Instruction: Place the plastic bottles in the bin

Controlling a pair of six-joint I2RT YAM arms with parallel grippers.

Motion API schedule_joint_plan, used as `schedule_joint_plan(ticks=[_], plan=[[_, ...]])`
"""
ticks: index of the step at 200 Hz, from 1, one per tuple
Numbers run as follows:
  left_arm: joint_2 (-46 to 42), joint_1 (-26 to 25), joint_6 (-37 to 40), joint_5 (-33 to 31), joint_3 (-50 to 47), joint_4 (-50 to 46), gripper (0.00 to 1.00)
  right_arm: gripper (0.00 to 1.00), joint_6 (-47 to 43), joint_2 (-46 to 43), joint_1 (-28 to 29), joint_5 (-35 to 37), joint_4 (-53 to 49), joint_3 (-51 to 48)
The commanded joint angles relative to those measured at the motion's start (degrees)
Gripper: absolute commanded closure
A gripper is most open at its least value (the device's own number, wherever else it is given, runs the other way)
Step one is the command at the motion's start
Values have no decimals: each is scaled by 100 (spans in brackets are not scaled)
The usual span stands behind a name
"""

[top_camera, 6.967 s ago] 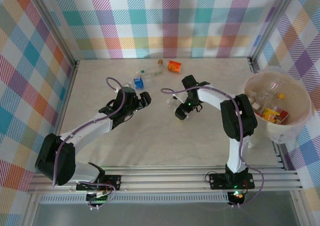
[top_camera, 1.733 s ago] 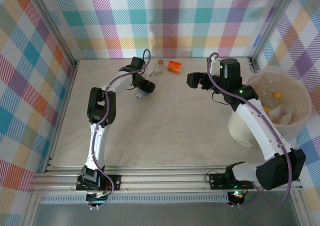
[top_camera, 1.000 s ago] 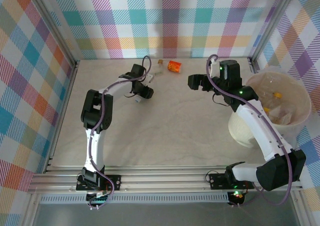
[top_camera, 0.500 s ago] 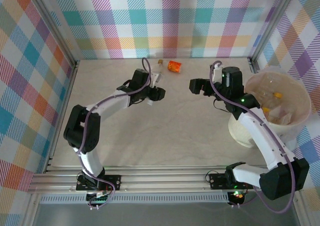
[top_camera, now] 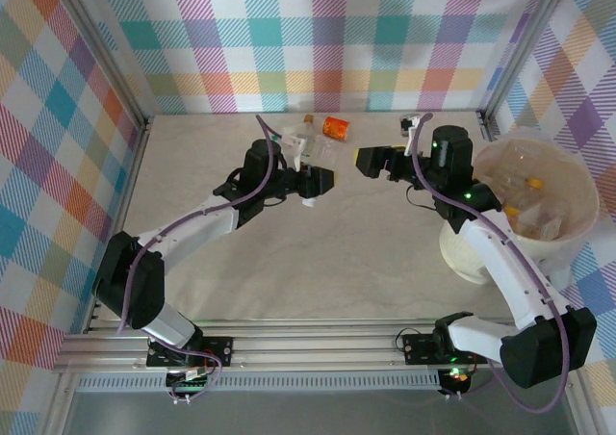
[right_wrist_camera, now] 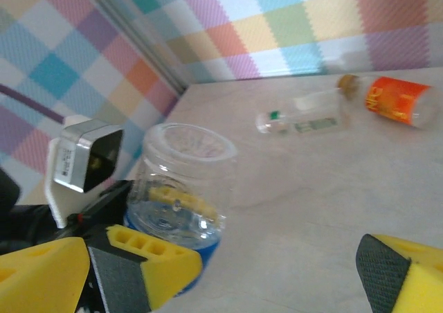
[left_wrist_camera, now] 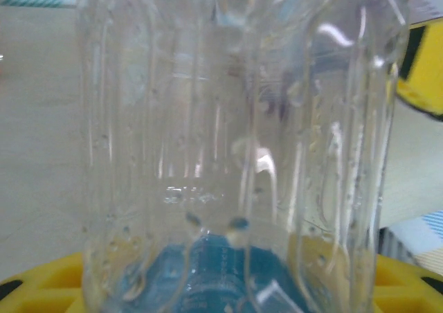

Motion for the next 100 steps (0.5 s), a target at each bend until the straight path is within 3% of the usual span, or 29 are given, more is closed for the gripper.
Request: schedule_joint_plan(ticks=[1, 54, 100], plan=[[-206, -168, -393, 584, -95, 693, 51, 0, 422, 14, 31, -738, 683, 13], [-114, -415, -466, 1169, 30, 1115, 52, 0, 755, 301, 36, -1008, 987, 53], [-82, -500, -458, 1221, 108, 1248, 52, 0, 719, 435, 39, -1333, 772, 139]])
